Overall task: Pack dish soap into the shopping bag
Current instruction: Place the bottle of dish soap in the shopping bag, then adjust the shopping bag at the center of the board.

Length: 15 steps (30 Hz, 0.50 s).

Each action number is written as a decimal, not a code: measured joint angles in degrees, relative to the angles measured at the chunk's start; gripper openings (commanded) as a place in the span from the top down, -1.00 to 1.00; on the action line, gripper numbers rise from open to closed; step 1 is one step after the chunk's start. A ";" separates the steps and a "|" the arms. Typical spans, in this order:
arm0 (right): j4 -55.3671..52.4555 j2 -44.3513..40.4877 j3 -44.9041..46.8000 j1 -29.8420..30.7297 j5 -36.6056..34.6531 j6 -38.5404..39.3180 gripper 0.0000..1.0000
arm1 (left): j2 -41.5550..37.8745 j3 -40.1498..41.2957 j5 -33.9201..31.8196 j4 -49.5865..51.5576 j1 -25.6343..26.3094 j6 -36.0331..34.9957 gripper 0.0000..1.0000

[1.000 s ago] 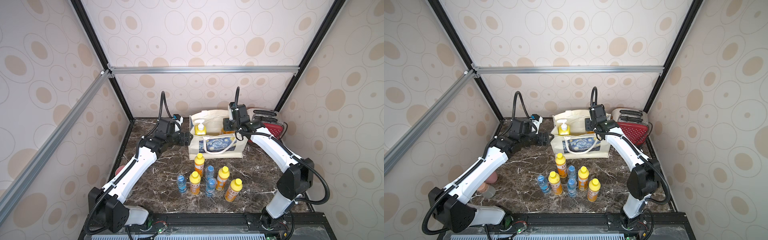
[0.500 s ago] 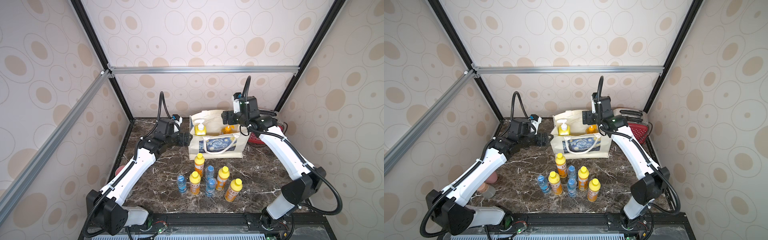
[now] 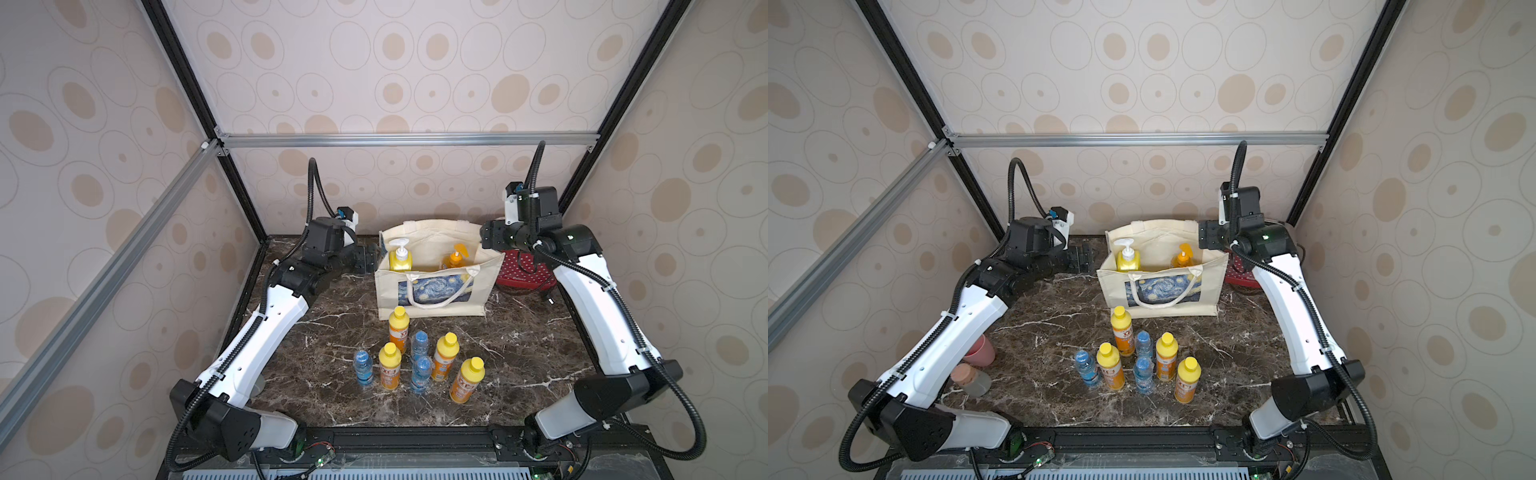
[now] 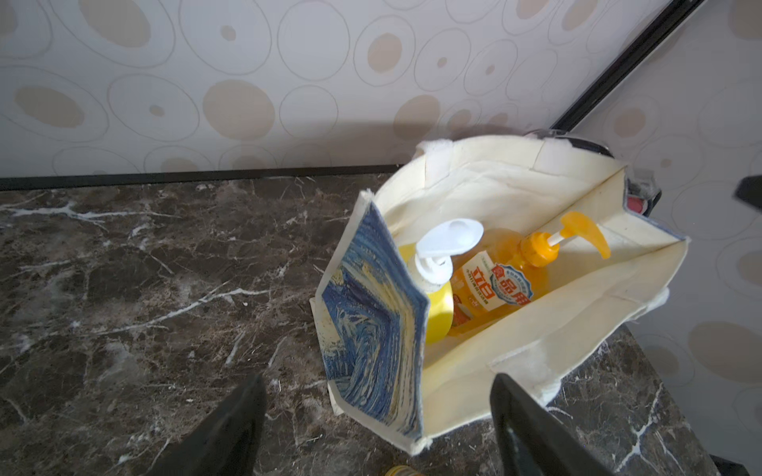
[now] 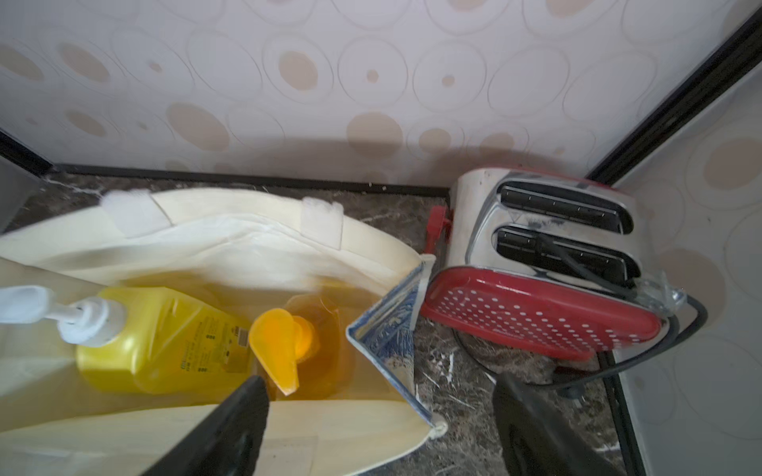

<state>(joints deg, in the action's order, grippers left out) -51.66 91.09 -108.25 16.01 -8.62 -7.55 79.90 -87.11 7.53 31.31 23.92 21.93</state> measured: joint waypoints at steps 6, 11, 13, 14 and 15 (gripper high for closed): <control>-5.09 5.70 -1.40 0.42 1.07 0.15 -0.48 | 3.63 -3.89 1.86 -0.52 -0.31 1.22 -0.68; -6.01 5.29 0.98 0.42 -0.02 0.33 0.23 | 4.55 -2.45 5.38 -0.94 -0.37 2.38 -0.64; -5.90 4.74 2.49 0.42 -0.46 0.07 0.50 | 4.52 -1.03 8.09 -1.95 -0.37 3.30 -0.59; -5.99 4.33 3.39 0.39 -0.63 0.17 0.63 | 4.52 -0.22 9.40 -2.47 -0.37 3.82 -0.54; -6.08 3.89 4.15 0.39 -0.83 0.17 0.73 | 4.52 0.74 10.67 -2.99 -0.35 4.17 -0.51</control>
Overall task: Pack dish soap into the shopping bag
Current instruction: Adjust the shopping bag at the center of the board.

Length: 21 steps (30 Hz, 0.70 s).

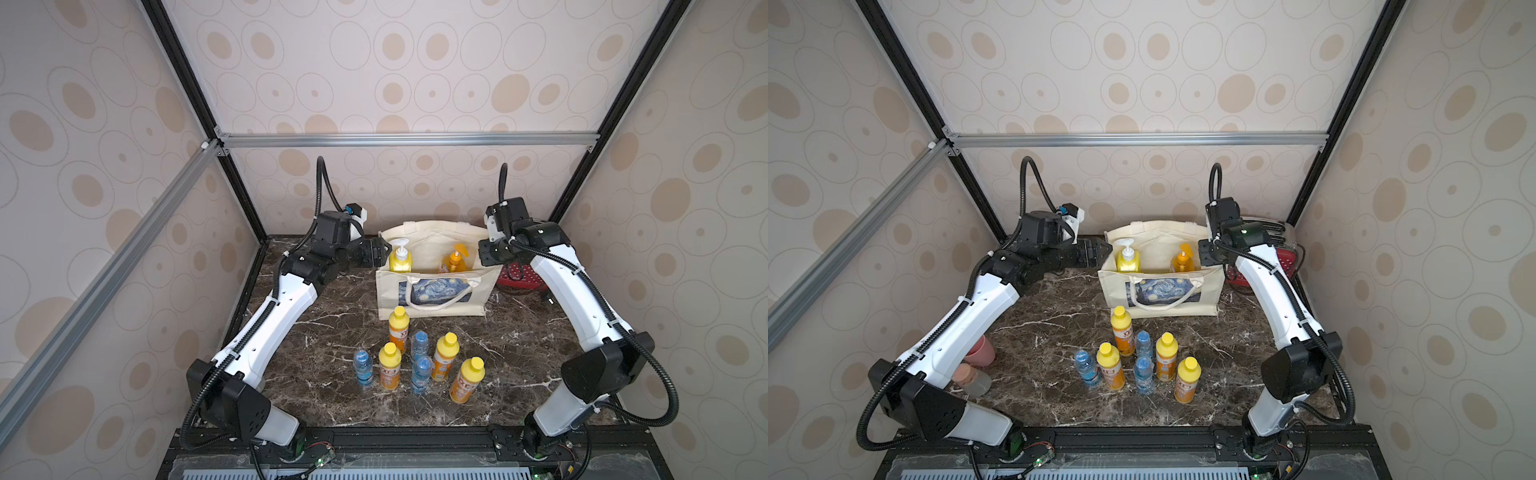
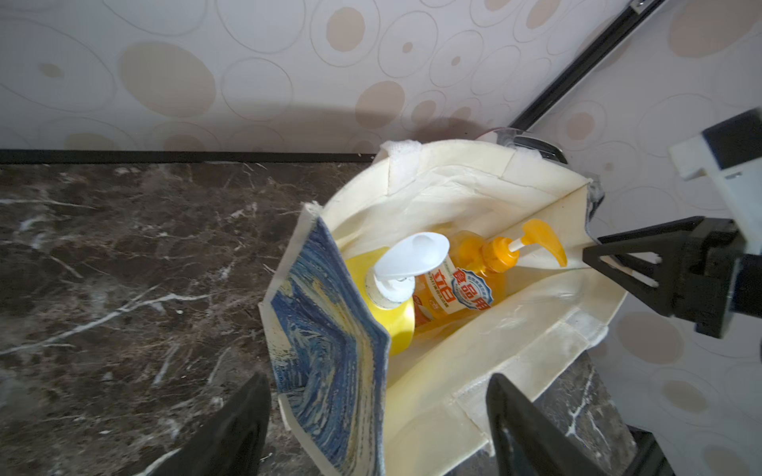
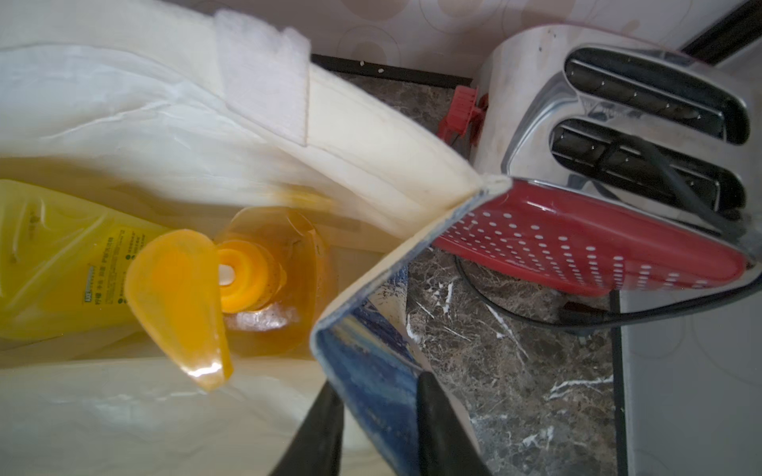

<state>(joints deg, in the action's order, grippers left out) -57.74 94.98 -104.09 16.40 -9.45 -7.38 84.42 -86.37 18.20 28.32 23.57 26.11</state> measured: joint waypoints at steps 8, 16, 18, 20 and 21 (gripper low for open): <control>-2.62 -3.61 1.60 0.00 -2.03 -0.15 1.00 | -0.57 5.18 3.89 0.20 0.31 -0.11 0.09; -4.92 -3.91 0.28 0.02 -3.13 -0.35 1.00 | -1.90 5.27 1.92 2.43 1.55 -2.64 0.85; -5.33 -3.91 -0.13 0.02 -3.48 -0.42 1.00 | -2.58 5.27 0.96 2.95 1.55 -3.10 0.93; -5.79 -3.91 -0.68 0.02 -3.74 -0.52 1.00 | -3.32 5.27 0.46 3.69 1.60 -3.45 0.95; -5.99 -3.91 -1.01 0.02 -3.82 -0.55 1.00 | -3.54 5.27 0.33 3.93 1.62 -3.48 0.91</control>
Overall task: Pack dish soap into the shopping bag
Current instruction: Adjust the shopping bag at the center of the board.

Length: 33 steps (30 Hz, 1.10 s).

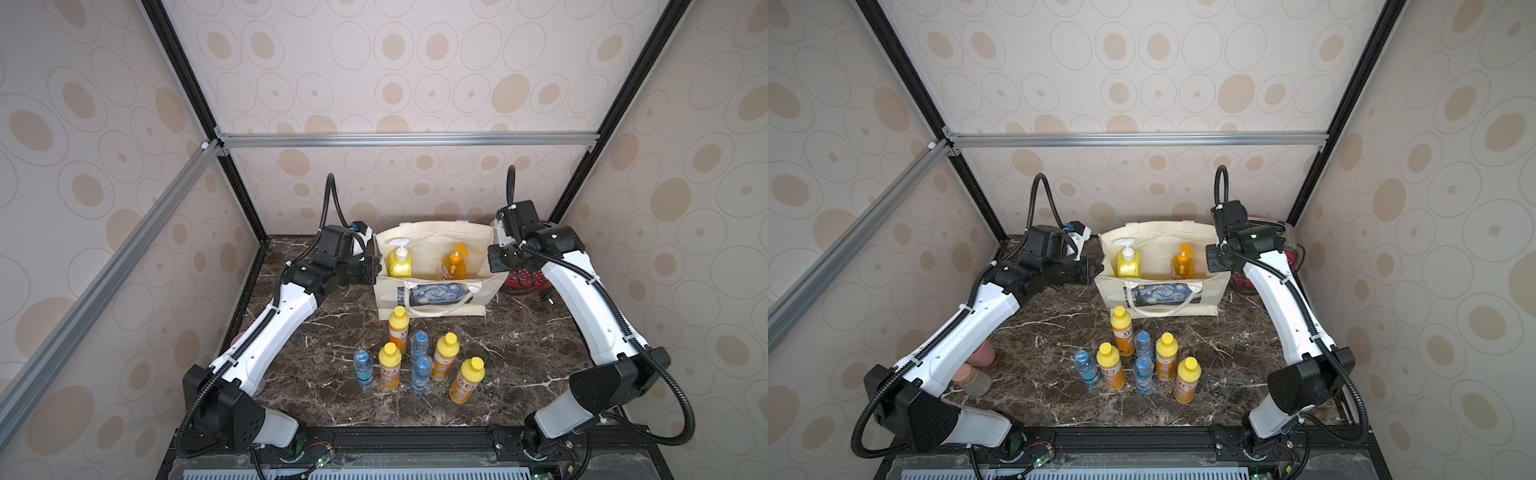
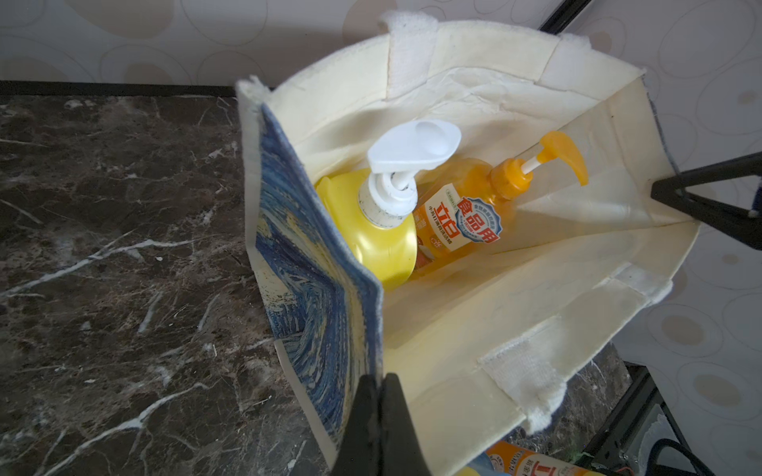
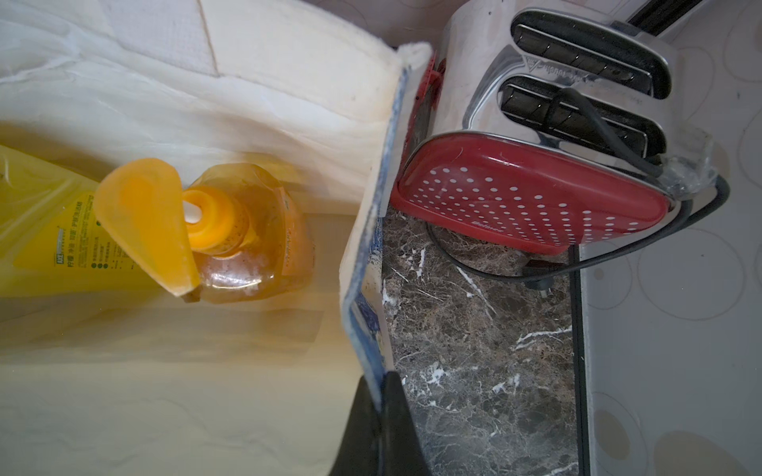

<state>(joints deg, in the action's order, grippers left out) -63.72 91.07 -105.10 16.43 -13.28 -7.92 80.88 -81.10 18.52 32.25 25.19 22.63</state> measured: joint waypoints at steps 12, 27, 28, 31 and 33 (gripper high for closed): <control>-0.61 -7.19 -1.29 0.00 5.11 2.25 0.11 | -2.38 0.90 -1.18 -0.09 0.00 -0.94 -0.24; -16.02 -22.60 1.99 14.78 18.95 2.62 -0.56 | -17.11 13.18 -14.82 -5.66 0.00 -0.48 -0.91; -16.74 -22.32 3.06 16.39 18.18 2.14 -0.57 | -18.27 14.40 -16.02 -6.29 0.00 -0.22 -0.94; -18.08 -21.73 6.16 21.79 16.04 0.79 -0.62 | -21.18 18.62 -19.06 -8.26 0.00 0.39 -0.99; -18.45 -21.44 7.39 24.96 14.91 -0.20 -0.66 | -22.56 21.35 -20.79 -8.92 0.00 0.61 -0.99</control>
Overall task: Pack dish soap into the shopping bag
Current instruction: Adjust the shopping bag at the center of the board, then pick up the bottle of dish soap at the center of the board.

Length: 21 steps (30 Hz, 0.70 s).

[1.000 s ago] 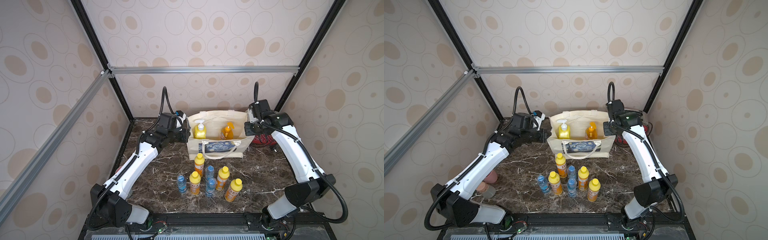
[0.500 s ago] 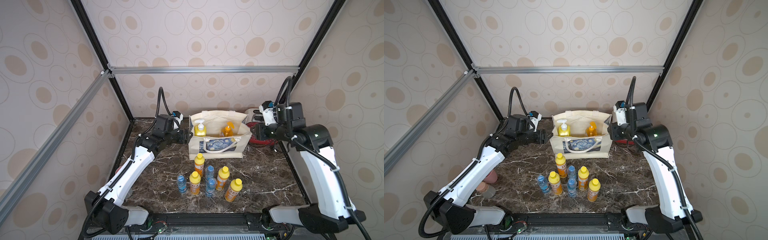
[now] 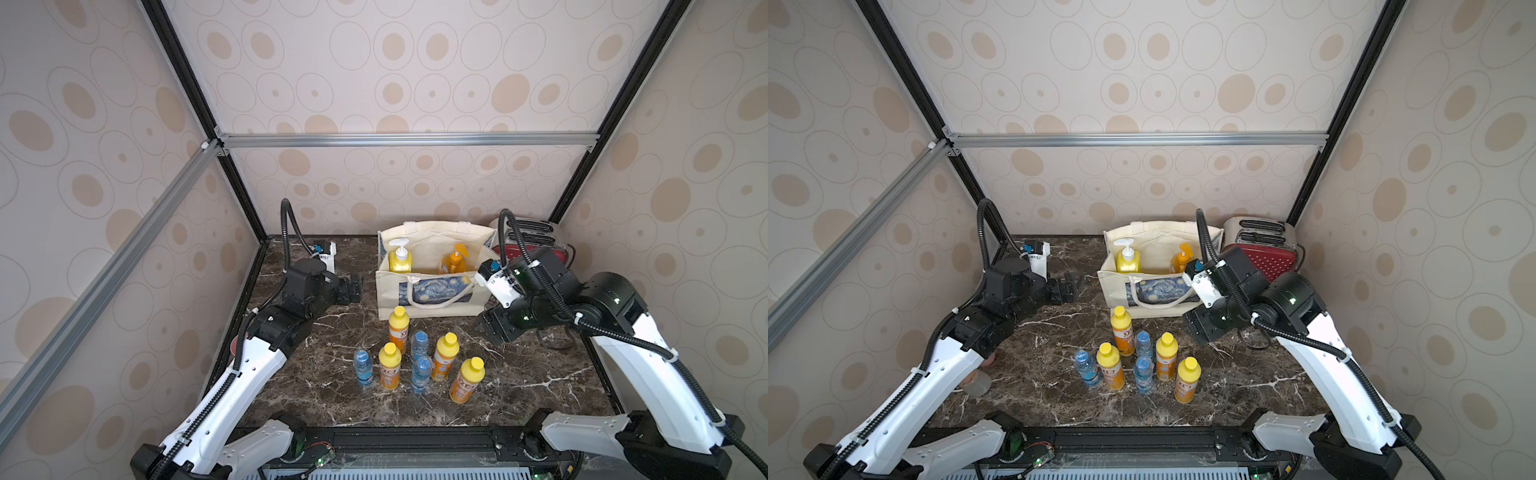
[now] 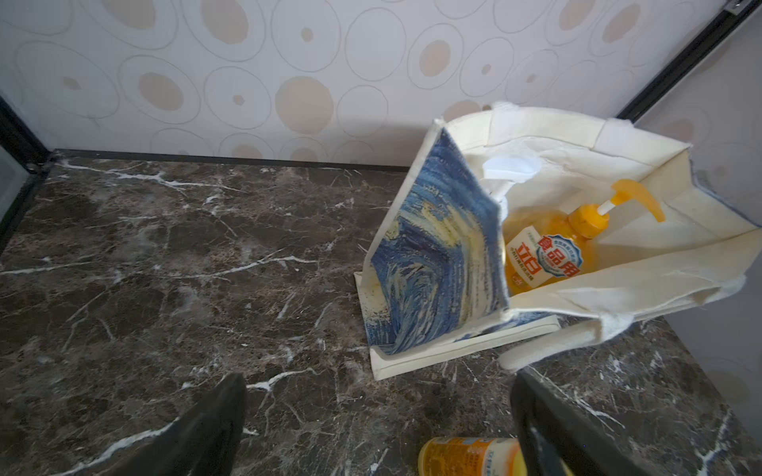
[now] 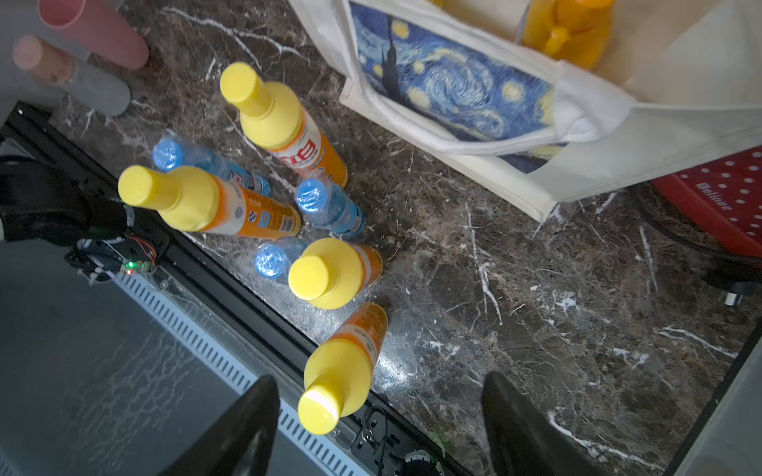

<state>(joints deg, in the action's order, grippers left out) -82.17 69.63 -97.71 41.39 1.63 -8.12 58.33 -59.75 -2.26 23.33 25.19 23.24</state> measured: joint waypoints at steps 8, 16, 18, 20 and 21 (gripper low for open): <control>1.79 2.25 4.04 9.01 -4.24 -3.28 -0.76 | -3.76 6.51 -4.46 -0.83 0.00 0.20 -0.99; 6.91 6.82 9.75 11.50 -5.22 -4.66 -0.70 | -5.09 6.69 -4.46 -1.92 0.00 0.55 -0.99; 7.72 7.13 10.60 11.67 -5.16 -4.79 -0.69 | -5.09 6.69 -4.20 -1.90 0.00 0.55 -0.99; 8.35 7.28 11.21 11.96 -5.09 -4.94 -0.70 | -5.09 6.69 -3.85 -1.95 0.00 0.55 -0.99; 8.52 7.34 11.41 12.09 -5.07 -4.98 -0.70 | -5.07 6.69 -3.56 -1.92 0.00 0.55 -0.99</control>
<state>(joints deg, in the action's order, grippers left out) -73.65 76.97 -86.30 53.47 -3.44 -13.10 53.25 -53.06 -5.82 21.41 25.19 23.79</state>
